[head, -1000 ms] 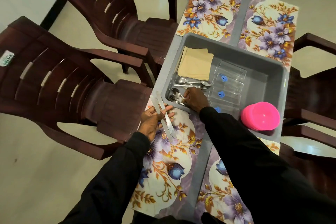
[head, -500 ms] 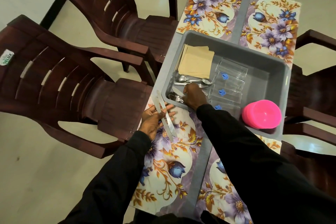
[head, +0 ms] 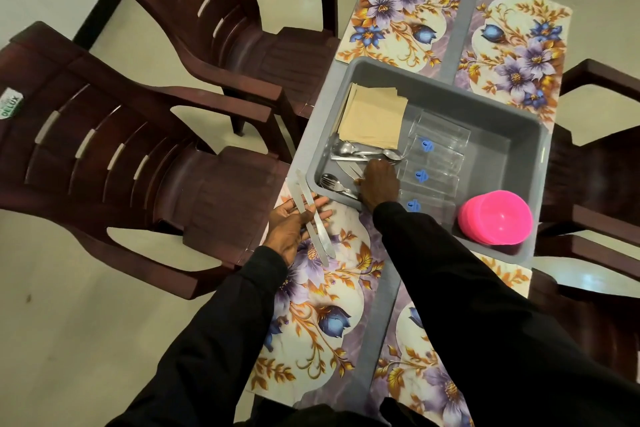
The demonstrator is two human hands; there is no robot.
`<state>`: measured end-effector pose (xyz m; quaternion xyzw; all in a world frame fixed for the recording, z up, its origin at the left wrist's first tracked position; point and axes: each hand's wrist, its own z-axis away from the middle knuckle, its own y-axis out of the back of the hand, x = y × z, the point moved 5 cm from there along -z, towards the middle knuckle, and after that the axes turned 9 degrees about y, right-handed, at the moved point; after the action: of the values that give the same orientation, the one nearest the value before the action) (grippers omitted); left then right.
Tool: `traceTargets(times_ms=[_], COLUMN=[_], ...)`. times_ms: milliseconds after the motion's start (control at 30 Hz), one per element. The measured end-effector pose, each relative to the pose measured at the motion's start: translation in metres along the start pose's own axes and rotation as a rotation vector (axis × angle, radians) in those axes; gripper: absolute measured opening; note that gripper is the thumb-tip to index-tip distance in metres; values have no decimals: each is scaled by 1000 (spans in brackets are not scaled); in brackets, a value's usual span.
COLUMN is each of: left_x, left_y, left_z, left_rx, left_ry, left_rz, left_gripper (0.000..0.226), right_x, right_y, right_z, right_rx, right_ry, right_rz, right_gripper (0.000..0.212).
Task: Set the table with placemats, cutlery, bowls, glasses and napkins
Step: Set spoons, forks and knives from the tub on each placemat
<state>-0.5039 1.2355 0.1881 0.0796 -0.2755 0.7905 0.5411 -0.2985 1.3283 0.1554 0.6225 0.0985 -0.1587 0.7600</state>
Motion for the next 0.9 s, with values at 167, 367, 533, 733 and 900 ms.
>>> traceTargets(times_ms=[167,367,533,733,900], left_x=[-1,2,1,-1,-1], left_y=[-2,-5,-2,3,5], left_z=[1,4,7,14,19], left_rx=[-3,-2,-17,-17,-23], left_ry=[-4,-3,-16,-26,-33], left_rz=[-8,1,19,54,47], left_gripper=[28,32,28,26,19], right_x=[-2,-8,-17,-23,-20], right_y=[-5,-3,2,3,2], right_z=[-3,-6,-7,-8,-7], right_rx=[-77,-187,-249,-292,-247], right_ry=[-29,58,175,253,250], right_rz=[-69,-35,93,196,141], right_gripper=[12,17,18,19,15])
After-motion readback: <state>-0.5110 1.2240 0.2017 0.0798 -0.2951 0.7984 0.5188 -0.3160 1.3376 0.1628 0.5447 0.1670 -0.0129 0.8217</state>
